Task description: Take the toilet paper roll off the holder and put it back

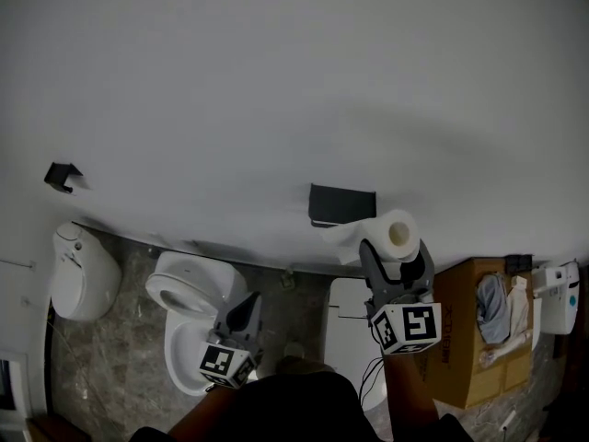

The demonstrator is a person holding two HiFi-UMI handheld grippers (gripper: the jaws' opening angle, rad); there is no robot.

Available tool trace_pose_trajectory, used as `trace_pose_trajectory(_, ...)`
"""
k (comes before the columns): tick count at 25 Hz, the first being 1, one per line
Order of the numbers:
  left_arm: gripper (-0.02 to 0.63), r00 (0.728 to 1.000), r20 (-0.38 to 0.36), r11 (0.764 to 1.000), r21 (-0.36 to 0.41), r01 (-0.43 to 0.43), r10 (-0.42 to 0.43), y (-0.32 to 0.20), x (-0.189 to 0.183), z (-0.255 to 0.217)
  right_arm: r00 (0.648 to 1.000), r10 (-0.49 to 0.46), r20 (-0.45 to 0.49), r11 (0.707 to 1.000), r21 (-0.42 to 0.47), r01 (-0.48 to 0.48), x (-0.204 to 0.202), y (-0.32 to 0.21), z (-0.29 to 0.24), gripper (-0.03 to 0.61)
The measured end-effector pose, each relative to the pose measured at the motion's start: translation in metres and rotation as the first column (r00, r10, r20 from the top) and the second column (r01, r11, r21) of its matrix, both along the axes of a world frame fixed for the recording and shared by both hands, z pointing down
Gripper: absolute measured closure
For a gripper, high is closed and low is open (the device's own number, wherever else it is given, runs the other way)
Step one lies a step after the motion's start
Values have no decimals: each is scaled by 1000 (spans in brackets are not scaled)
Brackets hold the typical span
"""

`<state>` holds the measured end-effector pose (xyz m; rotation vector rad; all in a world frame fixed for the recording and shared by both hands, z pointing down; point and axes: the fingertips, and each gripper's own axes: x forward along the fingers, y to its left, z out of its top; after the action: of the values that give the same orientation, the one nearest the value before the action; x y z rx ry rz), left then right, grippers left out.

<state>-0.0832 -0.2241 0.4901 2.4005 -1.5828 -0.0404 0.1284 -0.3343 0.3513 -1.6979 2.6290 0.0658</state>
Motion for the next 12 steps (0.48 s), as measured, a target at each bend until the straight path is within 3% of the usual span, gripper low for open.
trace_pose_trajectory(3,598,999,41,1000,17,8,-8,-5,-8,11,1000,-17,5,1000,-8,17,-8,-29,4,237)
trace_pose_trajectory(12,598,998,18,998,-35,55,-55,-14,-13,17,999,-20,-35,998,-65,18,-24,-101,46,236)
